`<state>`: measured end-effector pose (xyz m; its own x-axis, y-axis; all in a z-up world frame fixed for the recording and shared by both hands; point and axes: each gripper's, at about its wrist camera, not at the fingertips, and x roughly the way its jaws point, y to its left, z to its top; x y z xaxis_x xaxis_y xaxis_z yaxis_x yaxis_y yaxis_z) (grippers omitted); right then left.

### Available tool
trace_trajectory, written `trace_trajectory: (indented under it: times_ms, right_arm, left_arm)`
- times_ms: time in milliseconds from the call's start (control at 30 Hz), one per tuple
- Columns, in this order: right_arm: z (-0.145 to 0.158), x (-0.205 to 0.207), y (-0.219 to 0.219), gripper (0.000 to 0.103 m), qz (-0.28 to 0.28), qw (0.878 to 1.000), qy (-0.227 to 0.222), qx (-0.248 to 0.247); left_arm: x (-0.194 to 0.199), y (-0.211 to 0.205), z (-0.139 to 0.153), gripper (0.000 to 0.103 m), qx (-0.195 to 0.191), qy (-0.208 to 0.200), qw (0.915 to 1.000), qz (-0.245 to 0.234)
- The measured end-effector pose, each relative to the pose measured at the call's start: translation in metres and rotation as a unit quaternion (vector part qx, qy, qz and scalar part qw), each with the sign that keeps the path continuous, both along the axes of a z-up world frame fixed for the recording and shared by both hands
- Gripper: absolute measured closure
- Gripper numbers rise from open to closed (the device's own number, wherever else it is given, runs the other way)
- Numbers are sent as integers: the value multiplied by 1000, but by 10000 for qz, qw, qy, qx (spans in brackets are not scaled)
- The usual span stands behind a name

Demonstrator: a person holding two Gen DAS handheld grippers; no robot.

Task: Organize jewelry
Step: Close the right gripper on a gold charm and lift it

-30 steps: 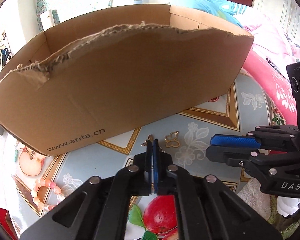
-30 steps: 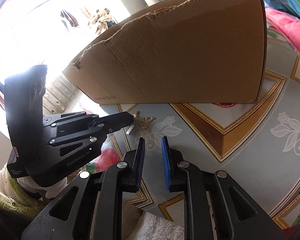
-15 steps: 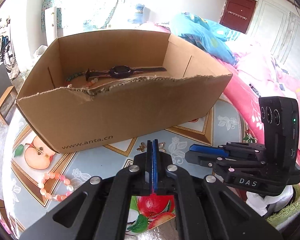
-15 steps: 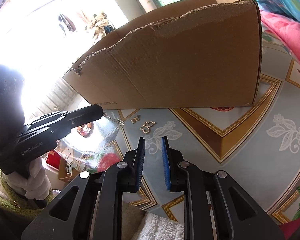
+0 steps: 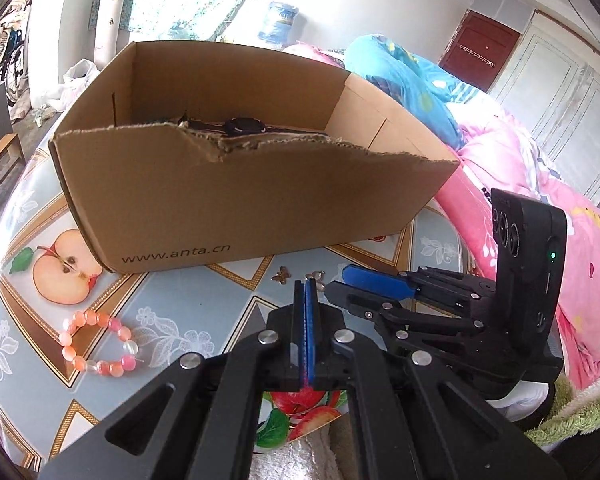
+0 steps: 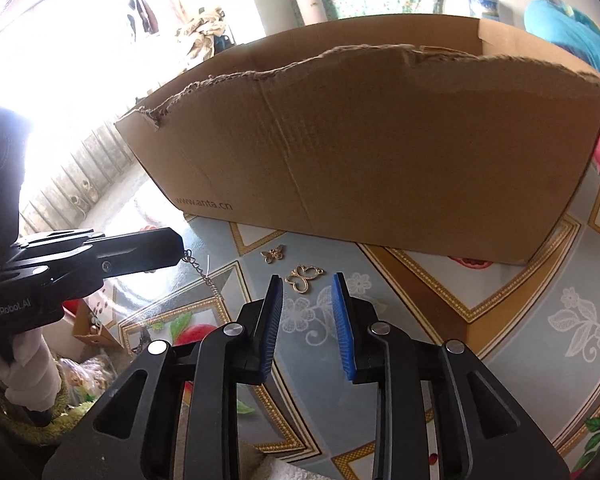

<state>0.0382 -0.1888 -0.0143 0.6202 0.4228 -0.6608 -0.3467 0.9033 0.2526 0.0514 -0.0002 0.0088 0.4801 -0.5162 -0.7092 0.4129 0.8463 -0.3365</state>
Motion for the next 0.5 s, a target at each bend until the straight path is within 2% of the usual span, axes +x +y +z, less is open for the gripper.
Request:
trace_trajectory:
  times_ms: [133,500]
  right_arm:
    - [-1,7,16,77,166,9988,-129,-438]
    - [-2,18,42,79,201,9920,-264,-1218]
  left_arm:
    - [4,4,-5,103,-53,30,10000,9]
    - [5,13,-9,103,-163,14,9999,44]
